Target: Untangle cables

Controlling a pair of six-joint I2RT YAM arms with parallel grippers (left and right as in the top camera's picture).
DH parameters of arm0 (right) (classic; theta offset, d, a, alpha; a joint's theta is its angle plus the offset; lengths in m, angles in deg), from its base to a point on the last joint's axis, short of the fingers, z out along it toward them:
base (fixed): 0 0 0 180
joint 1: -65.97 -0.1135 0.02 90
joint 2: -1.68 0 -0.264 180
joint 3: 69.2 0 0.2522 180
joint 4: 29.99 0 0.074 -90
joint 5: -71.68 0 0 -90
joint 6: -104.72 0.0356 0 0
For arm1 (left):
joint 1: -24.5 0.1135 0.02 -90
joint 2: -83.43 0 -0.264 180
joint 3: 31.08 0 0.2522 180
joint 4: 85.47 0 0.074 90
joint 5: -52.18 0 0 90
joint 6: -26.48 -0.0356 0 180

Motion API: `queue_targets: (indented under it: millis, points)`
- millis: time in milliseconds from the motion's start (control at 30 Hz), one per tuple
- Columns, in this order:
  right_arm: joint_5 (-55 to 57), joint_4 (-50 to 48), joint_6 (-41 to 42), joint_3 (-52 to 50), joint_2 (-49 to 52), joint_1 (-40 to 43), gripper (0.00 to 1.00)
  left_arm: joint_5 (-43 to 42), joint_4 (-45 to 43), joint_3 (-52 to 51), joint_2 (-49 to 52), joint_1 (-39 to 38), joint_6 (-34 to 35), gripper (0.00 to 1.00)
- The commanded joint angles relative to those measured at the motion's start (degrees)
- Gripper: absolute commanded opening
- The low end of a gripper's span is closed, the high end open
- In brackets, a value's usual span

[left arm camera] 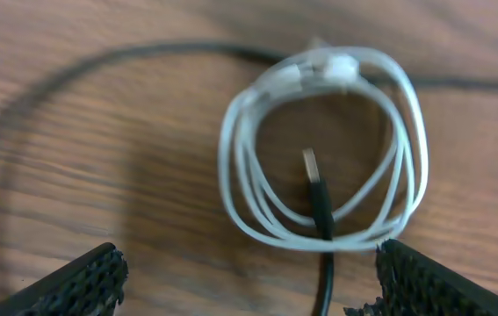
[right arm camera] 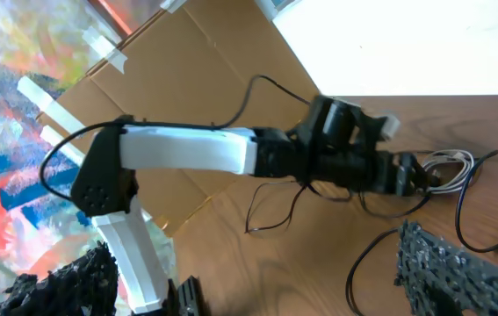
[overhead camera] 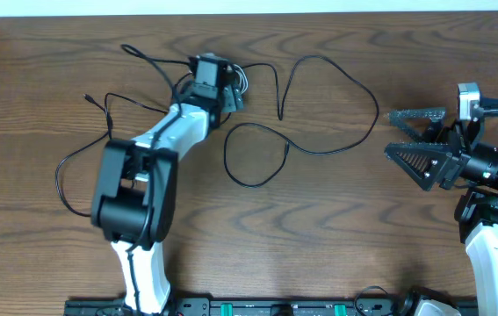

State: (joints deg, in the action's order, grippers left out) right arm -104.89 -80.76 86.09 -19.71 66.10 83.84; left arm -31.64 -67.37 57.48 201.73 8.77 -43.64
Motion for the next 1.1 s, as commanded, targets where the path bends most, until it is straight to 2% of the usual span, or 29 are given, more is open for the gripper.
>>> queue_targets:
  millis: [0,233,700,1067]
  points:
    - [0.9,-0.11,0.7,0.55,0.0,0.48,0.99,1.18,-0.59,0.87,1.62,-0.37,-1.2,0.88]
    - [0.92,-0.13,0.81,0.55,0.0,0.46,0.99,6.84,0.5,0.85,1.86,-0.37,-1.22,0.83]
    - [0.83,-0.13,0.79,0.55,0.0,0.46,0.99,6.71,8.72,0.39,3.91,-2.71,-1.22,0.82]
    - [0.68,-0.15,0.55,0.55,0.0,0.46,0.99,-7.34,26.21,0.39,4.13,-9.31,-1.25,0.81]
